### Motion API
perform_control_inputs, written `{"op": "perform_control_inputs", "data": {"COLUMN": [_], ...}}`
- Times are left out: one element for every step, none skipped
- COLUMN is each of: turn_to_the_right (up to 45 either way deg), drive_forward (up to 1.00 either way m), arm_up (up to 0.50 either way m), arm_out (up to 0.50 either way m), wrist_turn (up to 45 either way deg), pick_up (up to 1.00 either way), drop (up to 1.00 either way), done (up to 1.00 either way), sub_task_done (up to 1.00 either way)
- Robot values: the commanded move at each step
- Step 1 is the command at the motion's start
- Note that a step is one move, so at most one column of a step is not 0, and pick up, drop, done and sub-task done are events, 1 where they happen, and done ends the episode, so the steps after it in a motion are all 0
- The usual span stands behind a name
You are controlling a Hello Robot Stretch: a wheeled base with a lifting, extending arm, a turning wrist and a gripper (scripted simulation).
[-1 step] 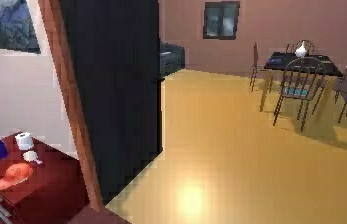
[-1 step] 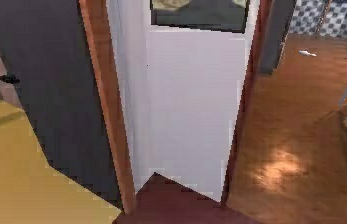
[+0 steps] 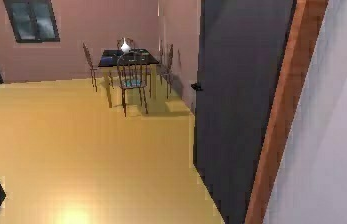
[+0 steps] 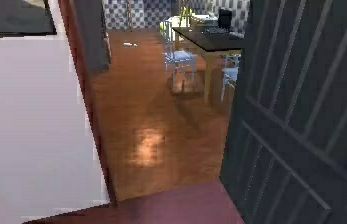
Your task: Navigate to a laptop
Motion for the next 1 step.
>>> {"op": "perform_control_inputs", "data": {"turn_to_the_right": [45.0], "drive_forward": [0.0], "arm_up": [0.0], "arm_out": [0.0], "wrist_turn": [0.0], "pick_up": [0.0], "drop": [0.0], "done": [0.0], "sub_task_done": [0.0]}}
